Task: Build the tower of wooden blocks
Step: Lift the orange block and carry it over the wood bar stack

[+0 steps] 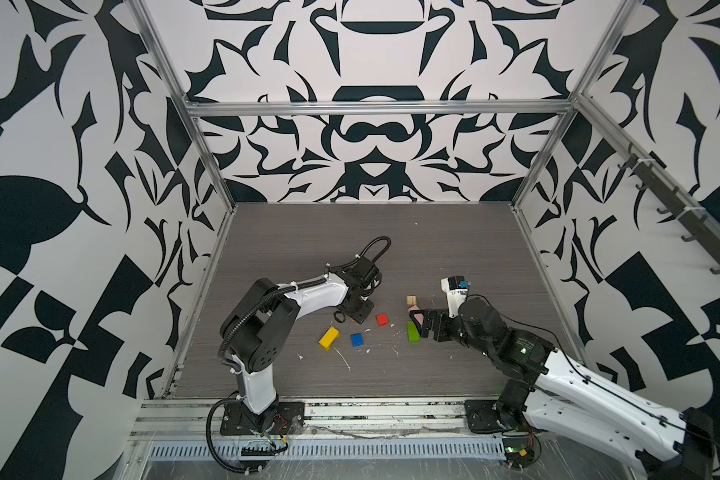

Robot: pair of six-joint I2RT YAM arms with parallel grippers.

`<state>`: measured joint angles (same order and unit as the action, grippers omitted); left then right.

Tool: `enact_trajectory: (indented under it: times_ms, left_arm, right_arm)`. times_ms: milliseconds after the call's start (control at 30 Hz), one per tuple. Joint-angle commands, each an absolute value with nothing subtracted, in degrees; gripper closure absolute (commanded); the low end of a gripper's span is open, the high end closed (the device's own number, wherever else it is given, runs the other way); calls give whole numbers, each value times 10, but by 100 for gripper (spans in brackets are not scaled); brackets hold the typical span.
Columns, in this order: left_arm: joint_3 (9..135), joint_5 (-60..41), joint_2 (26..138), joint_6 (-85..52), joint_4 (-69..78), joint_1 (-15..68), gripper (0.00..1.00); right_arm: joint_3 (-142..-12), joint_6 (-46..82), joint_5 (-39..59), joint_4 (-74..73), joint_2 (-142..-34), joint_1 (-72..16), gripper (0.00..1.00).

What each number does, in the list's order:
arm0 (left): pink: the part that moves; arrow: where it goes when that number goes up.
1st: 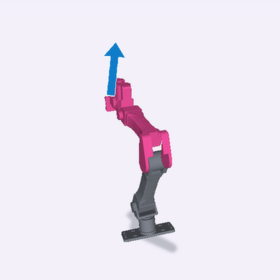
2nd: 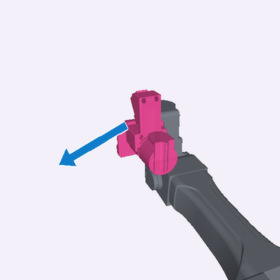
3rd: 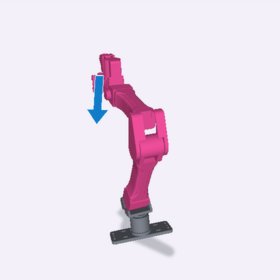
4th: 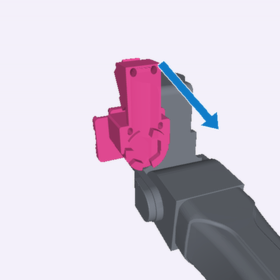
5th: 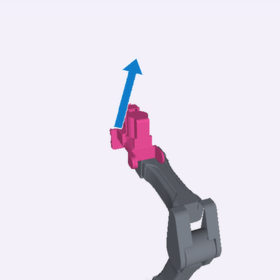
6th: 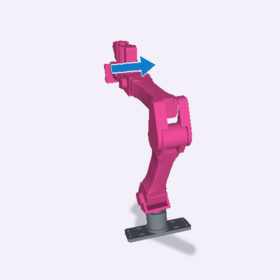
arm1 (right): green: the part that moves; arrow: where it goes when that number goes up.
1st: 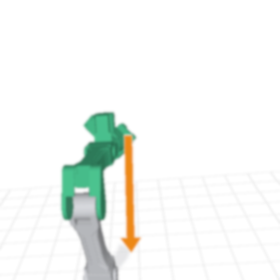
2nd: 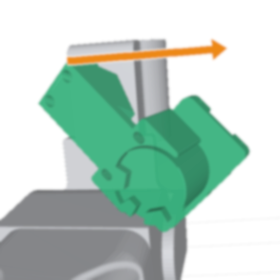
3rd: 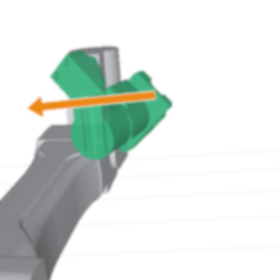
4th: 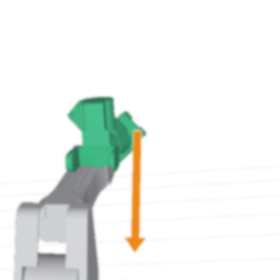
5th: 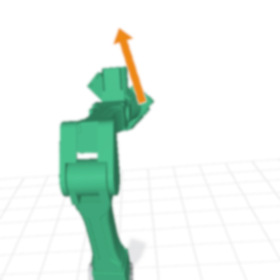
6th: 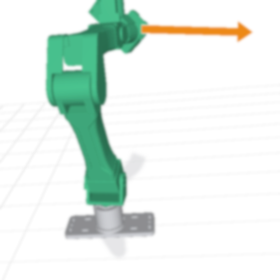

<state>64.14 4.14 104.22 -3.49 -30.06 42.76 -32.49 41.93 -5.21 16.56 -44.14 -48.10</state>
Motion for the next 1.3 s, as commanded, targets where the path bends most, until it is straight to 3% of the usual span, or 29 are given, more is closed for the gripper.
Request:
enact_trajectory:
  times_ms: [0, 433, 500, 667, 833, 1267]
  left_arm:
    - [657, 37, 1061, -42, -322, 427, 51]
    - [663, 32, 1059, -81, -329, 427, 66]
    - [659, 32, 1057, -91, -328, 427, 65]
    - [655, 38, 1057, -110, -329, 427, 50]
    - [651, 43, 1058, -119, -333, 427, 49]
    - [636, 31, 1019, -146, -330, 422, 75]
  right_arm:
    - [-329, 416, -64, 169, -437, -483, 1]
    - [-334, 412, -67, 172, -439, -483, 0]
    - [-333, 411, -67, 173, -438, -483, 1]
    - [-331, 412, -69, 179, -432, -483, 0]
    - [-327, 414, -70, 179, -426, -483, 1]
    - [-323, 418, -69, 177, -425, -483, 1]
